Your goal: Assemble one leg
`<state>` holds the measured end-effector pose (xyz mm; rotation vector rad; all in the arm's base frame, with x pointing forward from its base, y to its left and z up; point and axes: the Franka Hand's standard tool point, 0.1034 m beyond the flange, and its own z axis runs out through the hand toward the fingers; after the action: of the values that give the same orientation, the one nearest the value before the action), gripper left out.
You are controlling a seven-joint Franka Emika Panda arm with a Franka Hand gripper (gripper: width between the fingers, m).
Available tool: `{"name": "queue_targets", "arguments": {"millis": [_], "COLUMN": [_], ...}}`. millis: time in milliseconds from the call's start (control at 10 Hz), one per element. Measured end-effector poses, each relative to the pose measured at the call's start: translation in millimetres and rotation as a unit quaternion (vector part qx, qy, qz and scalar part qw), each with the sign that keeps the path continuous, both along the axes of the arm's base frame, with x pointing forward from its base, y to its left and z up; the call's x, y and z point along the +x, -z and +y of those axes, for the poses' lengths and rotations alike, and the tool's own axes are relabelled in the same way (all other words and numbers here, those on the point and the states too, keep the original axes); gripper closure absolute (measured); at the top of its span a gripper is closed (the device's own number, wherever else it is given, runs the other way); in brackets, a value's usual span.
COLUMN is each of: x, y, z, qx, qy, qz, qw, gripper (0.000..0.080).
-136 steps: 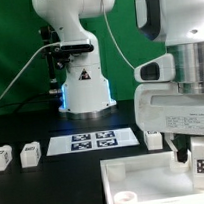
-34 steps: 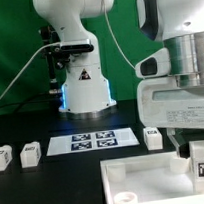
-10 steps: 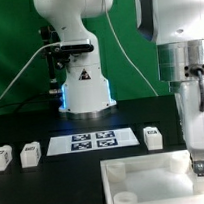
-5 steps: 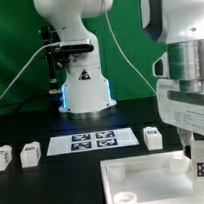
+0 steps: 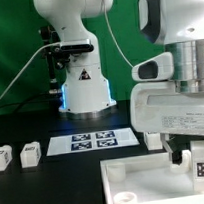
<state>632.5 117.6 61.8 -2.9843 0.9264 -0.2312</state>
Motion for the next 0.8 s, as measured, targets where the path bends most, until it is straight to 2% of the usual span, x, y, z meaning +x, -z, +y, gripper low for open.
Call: {"name": "queue_targets", "arguments": {"millis": [100, 300, 400, 500, 600, 700, 800], "x": [2.3, 3.2, 3.2, 3.1, 2.9, 2.2, 1.3], "y": [-0.3, -0.5, -0.5, -0.4, -0.1, 0.1, 0.1], "z": [-3.4, -4.6, -4.4, -4.4, -4.3, -8.9, -13.9], "qx": [-0.013, -0.027, -0.021, -0.017, -0.008, -0.007, -0.007], "qy": [-0.078, -0.141, -0.108, -0.086, -0.031, 0.004, 0.031], "qz": [-0.002, 0.0, -0.002, -0.003, -0.005, -0.003, -0.001], "qw": [0.997, 0.99, 0.994, 0.996, 0.999, 1.0, 0.999], "gripper": [0.0151, 0.0151, 0.0282, 0.0282, 0.0421, 0.0488, 0.0488]}}
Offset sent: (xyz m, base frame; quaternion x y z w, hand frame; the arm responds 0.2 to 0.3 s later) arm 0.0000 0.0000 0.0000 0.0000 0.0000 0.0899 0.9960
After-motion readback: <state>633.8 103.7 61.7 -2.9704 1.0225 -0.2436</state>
